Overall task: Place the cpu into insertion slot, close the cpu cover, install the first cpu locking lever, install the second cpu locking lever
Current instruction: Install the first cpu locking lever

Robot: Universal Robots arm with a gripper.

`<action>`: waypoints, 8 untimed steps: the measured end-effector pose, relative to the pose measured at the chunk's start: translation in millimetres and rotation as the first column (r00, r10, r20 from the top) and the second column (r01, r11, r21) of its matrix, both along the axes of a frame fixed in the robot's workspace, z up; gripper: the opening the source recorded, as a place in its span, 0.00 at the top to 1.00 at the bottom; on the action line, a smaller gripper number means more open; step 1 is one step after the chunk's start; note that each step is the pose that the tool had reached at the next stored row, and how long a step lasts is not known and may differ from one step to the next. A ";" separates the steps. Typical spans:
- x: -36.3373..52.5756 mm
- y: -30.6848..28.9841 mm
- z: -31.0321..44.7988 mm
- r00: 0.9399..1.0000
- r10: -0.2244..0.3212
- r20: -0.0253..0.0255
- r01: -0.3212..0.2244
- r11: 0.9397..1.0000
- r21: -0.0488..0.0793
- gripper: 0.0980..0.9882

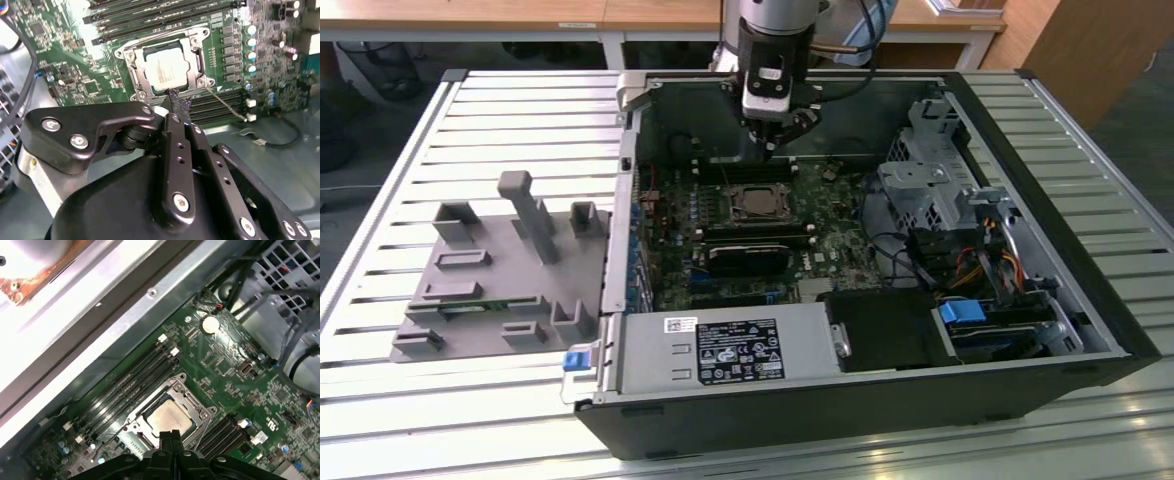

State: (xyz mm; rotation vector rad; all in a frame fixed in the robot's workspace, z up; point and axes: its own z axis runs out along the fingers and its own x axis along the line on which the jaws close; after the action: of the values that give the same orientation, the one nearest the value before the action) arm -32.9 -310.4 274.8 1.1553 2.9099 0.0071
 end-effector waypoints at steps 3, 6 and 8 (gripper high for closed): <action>0.0 0.0 0.0 0.999 0.048 0.000 -0.048 0.999 0.000 0.99; 0.0 0.0 0.0 0.996 0.094 0.000 -0.094 0.996 0.000 0.99; 0.0 0.0 0.0 0.992 0.125 0.000 -0.125 0.992 0.000 0.99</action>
State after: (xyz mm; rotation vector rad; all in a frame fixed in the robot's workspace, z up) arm -32.9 -310.4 274.8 0.9711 2.9768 0.0080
